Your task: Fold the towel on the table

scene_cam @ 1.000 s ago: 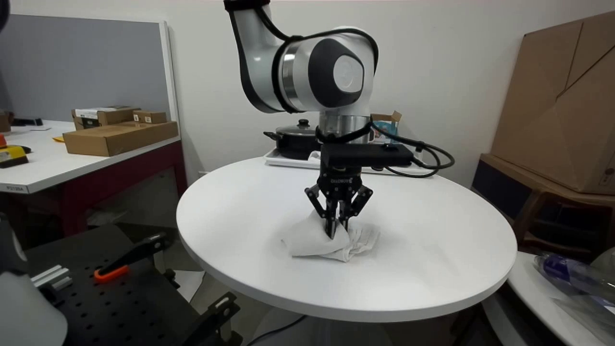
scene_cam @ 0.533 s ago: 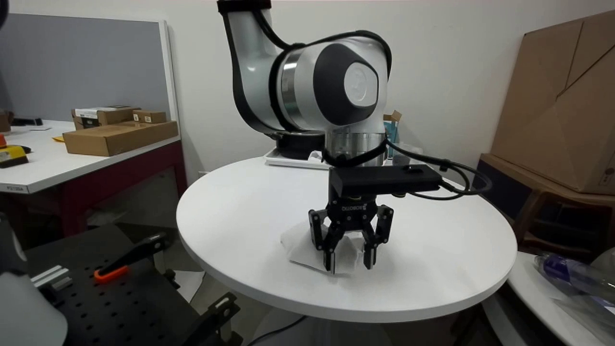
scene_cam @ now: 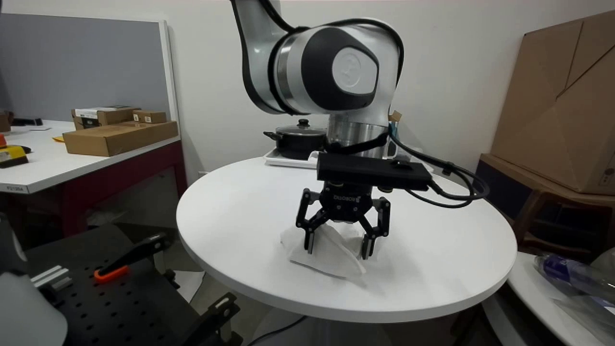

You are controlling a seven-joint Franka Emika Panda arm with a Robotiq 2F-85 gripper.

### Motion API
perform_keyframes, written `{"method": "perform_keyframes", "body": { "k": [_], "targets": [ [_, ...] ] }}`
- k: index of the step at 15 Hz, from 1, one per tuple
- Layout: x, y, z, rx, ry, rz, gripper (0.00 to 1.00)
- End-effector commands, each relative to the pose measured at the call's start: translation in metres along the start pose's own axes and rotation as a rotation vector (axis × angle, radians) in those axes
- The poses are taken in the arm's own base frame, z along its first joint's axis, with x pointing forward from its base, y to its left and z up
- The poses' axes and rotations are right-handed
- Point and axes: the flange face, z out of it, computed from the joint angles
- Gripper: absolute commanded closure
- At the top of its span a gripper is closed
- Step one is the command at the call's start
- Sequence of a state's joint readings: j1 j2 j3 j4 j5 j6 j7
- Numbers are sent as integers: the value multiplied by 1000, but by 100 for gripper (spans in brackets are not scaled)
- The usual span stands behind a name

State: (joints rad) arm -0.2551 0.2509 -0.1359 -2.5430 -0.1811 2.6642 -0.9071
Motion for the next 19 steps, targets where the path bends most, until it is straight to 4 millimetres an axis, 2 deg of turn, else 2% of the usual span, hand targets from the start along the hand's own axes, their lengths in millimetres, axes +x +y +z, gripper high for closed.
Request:
{"method": "perform_keyframes", "body": {
  "k": [1,8,13,16,17,19],
  "targets": [
    [3,4,-36,72,34,182,0],
    [10,15,-88,152,150,544,0],
    [43,4,-112,153,234,811,0],
    [66,-8,-123,122,276,962,0],
    [57,-1,-114,131,240,876,0],
    [69,-7,-119,124,258,927,0]
  ]
}}
